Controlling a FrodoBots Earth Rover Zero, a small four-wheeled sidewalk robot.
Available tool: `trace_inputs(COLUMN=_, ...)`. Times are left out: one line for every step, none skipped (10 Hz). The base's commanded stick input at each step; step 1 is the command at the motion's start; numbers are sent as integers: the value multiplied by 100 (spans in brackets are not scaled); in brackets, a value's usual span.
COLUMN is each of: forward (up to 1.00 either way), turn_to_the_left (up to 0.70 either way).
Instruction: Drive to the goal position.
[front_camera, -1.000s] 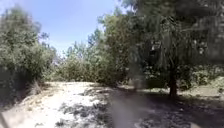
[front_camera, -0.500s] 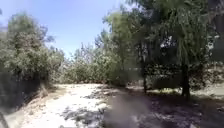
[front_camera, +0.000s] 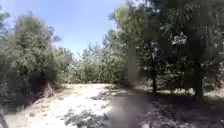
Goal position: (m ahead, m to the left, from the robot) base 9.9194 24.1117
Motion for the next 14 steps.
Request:
trace_inputs(forward=45, turn_to_the_left=2)
trace_inputs(forward=45, turn_to_the_left=2)
trace_inputs(forward=45, turn_to_the_left=2)
trace_inputs(forward=45, turn_to_the_left=2)
trace_inputs(forward=45, turn_to_the_left=2)
trace_inputs(forward=45, turn_to_the_left=2)
trace_inputs(forward=45, turn_to_the_left=2)
trace_inputs(forward=45, turn_to_the_left=2)
trace_inputs(forward=45, turn_to_the_left=2)
trace_inputs(forward=45, turn_to_the_left=2)
trace_inputs(forward=45, turn_to_the_left=2)
trace_inputs(forward=45, turn_to_the_left=2)
trace_inputs(forward=45, turn_to_the_left=2)
trace_inputs(forward=45, turn_to_the_left=2)
